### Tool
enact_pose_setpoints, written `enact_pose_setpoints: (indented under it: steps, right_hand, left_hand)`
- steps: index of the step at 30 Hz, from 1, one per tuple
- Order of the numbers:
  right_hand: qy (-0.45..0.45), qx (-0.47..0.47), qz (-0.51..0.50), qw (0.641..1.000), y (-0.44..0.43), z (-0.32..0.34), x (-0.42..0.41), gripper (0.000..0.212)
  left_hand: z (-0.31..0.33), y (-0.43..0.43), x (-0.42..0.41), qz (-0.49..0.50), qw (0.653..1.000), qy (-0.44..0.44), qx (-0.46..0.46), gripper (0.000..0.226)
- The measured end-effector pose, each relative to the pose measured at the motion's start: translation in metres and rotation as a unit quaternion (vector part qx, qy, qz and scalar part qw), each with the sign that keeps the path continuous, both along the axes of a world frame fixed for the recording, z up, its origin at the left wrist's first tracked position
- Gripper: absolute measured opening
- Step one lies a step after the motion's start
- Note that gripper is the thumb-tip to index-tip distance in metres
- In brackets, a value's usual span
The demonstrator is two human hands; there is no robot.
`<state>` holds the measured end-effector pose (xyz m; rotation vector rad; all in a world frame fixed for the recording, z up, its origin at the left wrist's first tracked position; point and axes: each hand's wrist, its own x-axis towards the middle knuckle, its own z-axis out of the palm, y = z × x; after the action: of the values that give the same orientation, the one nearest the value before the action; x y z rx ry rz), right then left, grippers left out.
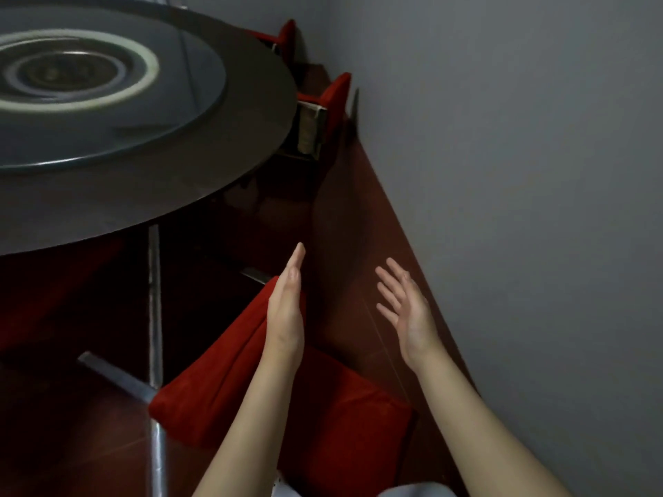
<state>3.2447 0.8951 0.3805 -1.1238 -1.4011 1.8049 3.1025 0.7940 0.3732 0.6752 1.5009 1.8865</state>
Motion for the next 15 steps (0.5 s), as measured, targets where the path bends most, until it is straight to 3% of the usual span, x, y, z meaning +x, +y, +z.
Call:
enact_pose_setpoints:
  steps: [7, 15]
  right_hand:
    - [0.0, -0.015, 0.131, 0.991, 0.017, -0.009, -0.03, 0.06]
    - [0.001, -0.012, 0.309, 0.951, 0.07, -0.026, 0.016, 0.053]
  left_hand:
    - [-0.01, -0.021, 0.001, 0.146, 0.989, 0.001, -0.025, 0.05]
    - [-0.02, 0.002, 0.097, 0.268, 0.962, 0.012, -0.051, 0.05]
